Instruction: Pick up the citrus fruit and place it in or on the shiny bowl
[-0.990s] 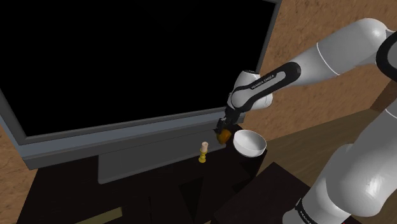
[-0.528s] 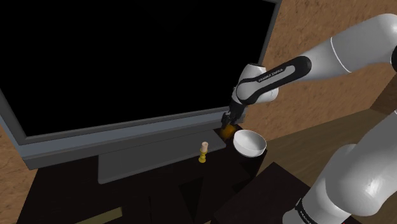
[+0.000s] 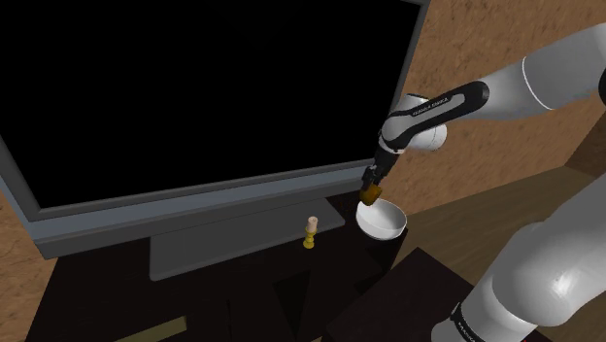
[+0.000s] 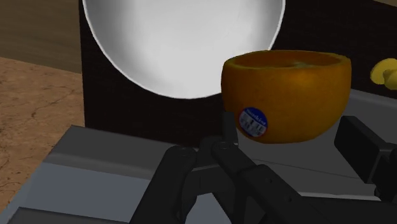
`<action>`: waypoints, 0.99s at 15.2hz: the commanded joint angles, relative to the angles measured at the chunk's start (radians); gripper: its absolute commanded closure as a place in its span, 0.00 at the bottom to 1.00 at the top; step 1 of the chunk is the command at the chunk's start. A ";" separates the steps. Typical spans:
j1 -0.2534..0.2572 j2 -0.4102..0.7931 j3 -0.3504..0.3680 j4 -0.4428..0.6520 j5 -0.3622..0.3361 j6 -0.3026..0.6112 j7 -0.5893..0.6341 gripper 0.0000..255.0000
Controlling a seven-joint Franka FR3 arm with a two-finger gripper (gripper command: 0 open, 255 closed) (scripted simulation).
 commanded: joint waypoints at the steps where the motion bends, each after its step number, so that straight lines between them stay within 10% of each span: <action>1: -0.021 0.007 -0.037 0.019 0.002 -0.016 -0.061 1.00; 15: -0.034 0.149 -0.117 0.009 0.118 0.110 -0.256 1.00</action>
